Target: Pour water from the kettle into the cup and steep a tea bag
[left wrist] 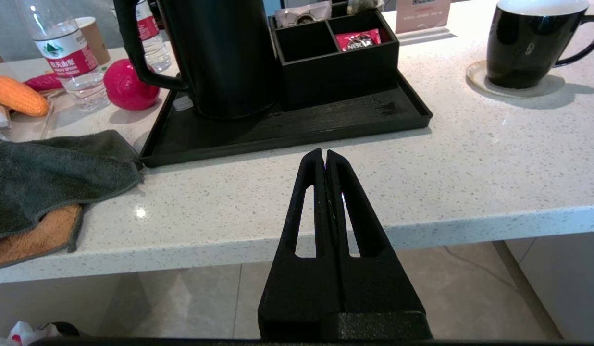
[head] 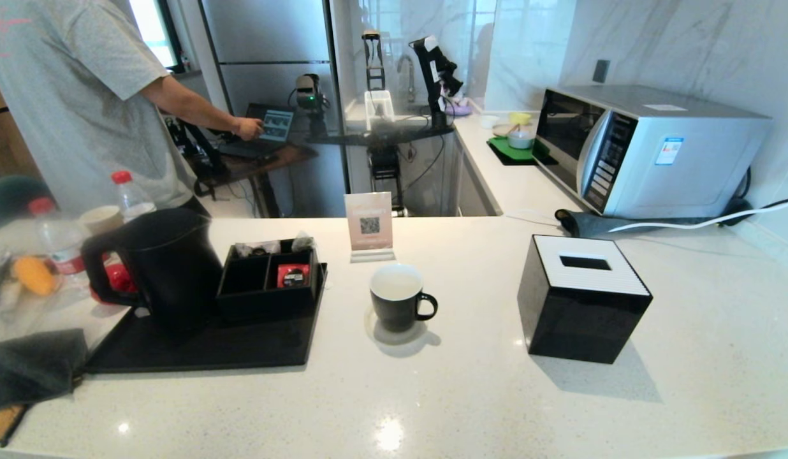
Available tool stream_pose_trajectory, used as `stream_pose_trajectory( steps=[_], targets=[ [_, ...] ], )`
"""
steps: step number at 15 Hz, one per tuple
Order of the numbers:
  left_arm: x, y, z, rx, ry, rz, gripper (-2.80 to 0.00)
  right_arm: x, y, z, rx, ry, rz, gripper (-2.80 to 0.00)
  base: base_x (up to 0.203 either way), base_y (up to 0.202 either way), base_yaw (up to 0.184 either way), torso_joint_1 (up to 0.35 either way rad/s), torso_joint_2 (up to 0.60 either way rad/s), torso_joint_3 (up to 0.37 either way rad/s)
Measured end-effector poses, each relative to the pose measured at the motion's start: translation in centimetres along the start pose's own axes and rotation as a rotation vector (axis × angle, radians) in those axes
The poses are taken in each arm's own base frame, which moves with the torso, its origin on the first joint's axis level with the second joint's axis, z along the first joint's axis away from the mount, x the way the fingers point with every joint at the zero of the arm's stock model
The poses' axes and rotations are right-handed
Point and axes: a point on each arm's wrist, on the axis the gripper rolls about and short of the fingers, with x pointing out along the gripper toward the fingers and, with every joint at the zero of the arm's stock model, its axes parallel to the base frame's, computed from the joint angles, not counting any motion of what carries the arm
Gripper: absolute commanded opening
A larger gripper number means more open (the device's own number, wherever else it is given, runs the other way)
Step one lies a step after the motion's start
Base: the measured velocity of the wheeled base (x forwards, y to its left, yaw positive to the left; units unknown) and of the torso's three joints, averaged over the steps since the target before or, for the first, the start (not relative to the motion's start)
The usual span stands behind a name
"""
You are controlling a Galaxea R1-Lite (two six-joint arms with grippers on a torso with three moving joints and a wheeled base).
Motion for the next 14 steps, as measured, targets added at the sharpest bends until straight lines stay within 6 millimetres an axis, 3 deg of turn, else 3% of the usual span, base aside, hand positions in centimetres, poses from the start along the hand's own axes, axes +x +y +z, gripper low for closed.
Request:
stream_pose_trajectory(
  steps=[4,8,12,14],
  targets=[
    [-0.4,0.2,1.5,-0.006,-0.046,0.009,-2.8,0.0,0.0,0.0,0.0,0.0,-0.001,-2.8,0.0,0.0,0.0,0.0,0.0,0.0],
    [-0.3,0.6,5.5,-0.026,-0.065,0.009,-2.8,0.0,0.0,0.0,0.0,0.0,0.0,-2.8,0.0,0.0,0.0,0.0,0.0,0.0],
    [1.7,1.3,11.1,-0.09,-0.027,0.042,-2.8,0.0,0.0,0.0,0.0,0.0,0.0,-2.8,0.0,0.0,0.0,0.0,0.0,0.0],
    [3.9,1.7,12.8,-0.111,0.039,0.144,-2.8,0.0,0.0,0.0,0.0,0.0,0.0,-2.8,0.0,0.0,0.0,0.0,0.0,0.0]
  ],
)
